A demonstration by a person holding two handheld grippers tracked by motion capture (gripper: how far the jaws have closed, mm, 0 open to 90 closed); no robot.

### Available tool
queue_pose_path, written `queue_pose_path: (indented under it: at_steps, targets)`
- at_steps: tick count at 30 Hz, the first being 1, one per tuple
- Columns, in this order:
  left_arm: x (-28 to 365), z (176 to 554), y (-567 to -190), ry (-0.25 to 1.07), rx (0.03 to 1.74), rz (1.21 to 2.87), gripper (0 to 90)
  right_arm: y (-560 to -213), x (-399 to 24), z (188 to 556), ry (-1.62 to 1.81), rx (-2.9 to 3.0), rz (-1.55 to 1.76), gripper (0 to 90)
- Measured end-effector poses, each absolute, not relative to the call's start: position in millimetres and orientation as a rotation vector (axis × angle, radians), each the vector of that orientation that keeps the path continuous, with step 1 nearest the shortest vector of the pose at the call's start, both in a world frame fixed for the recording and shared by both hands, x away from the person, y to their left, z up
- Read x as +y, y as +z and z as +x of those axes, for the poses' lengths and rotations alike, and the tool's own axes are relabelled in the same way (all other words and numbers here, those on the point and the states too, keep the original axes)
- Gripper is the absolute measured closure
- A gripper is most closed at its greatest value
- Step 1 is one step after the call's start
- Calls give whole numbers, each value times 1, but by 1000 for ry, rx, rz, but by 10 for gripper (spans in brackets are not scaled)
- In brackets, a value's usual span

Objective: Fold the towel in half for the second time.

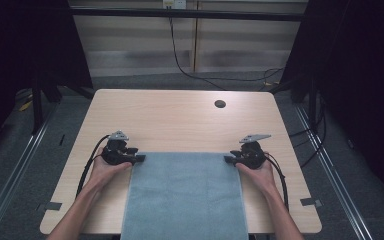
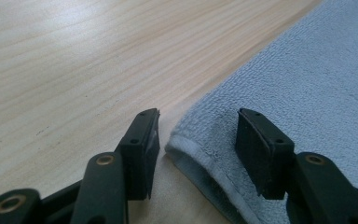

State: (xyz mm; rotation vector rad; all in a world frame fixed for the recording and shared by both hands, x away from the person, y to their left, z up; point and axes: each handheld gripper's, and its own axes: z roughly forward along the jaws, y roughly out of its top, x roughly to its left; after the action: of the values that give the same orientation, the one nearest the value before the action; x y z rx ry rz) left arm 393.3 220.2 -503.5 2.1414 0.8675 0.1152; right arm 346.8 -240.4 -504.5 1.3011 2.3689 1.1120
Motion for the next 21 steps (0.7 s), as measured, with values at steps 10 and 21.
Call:
queue_pose_path:
  at_steps: [10,21]
  targets:
    - [227,389,-497,54,858,2042,818,-494,-243,344,1218,2341,1323,826]
    - [234,379,-454,98,805,1898,821,-455,-251,339,1362,2225,1283,831]
